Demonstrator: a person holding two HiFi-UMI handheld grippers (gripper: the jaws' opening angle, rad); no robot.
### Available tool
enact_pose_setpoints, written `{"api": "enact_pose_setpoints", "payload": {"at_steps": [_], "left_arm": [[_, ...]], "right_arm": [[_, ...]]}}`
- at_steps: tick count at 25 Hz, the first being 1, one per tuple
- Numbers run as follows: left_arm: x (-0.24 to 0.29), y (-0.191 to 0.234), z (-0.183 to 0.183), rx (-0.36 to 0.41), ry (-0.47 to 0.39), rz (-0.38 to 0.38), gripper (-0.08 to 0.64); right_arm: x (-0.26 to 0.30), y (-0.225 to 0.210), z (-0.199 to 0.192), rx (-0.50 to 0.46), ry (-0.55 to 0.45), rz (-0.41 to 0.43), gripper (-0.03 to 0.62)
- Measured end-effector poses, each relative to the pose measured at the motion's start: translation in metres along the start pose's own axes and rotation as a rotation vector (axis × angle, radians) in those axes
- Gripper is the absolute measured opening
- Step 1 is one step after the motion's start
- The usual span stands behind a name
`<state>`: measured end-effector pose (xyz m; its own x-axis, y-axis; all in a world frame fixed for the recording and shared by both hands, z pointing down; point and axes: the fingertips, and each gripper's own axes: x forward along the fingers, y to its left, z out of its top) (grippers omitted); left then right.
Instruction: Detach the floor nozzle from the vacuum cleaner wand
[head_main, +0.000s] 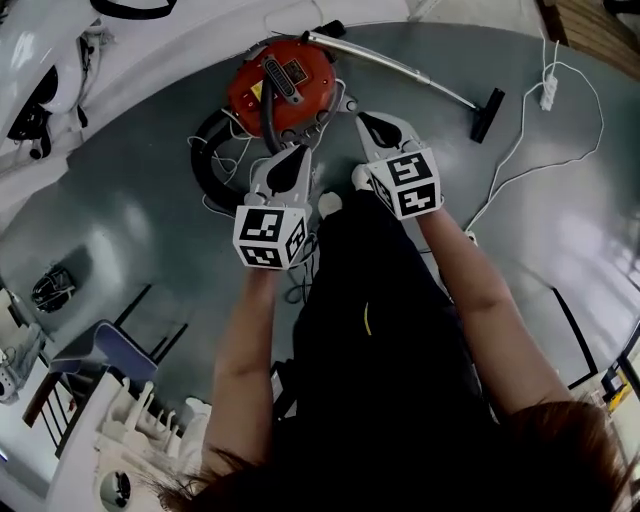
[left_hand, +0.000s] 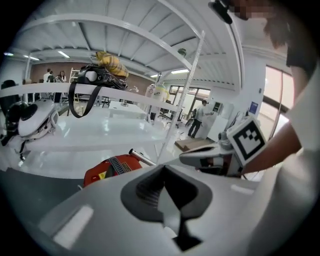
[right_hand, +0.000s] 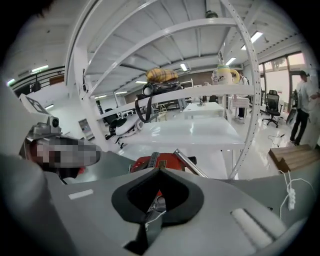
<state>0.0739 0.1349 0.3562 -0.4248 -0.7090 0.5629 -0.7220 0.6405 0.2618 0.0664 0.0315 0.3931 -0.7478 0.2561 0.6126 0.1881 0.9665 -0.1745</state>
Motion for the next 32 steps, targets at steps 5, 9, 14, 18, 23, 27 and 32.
{"api": "enact_pose_setpoints", "payload": {"at_steps": [5, 9, 14, 18, 23, 27, 32], "left_arm": [[-0.027, 0.003, -0.016, -0.022, 0.013, 0.052, 0.010], [-0.046, 0.003, -0.009, -0.008, 0.007, 0.066, 0.009], [-0.059, 0.002, 0.009, 0.041, -0.002, 0.052, 0.010], [-0.067, 0.005, 0.019, 0.017, -0.020, 0.052, 0.010], [-0.069, -0.005, 0.021, 0.013, -0.019, 0.037, 0.011], [-0.071, -0.017, 0.016, 0.002, 0.002, 0.001, 0.011], [-0.075, -0.016, 0.019, 0.025, 0.011, 0.002, 0.010]], "right_arm": [[-0.021, 0.024, 0.003, 0.093, -0.031, -0.010, -0.003], [-0.036, 0.041, 0.016, 0.149, -0.058, -0.003, -0.003], [-0.054, 0.054, 0.032, 0.181, -0.086, -0.011, -0.003], [-0.066, 0.062, 0.041, 0.150, -0.096, 0.000, -0.003], [-0.073, 0.066, 0.040, 0.146, -0.092, 0.006, -0.003], [-0.080, 0.067, 0.033, 0.146, -0.079, 0.008, -0.003], [-0.082, 0.070, 0.036, 0.146, -0.084, 0.019, -0.003]]}}
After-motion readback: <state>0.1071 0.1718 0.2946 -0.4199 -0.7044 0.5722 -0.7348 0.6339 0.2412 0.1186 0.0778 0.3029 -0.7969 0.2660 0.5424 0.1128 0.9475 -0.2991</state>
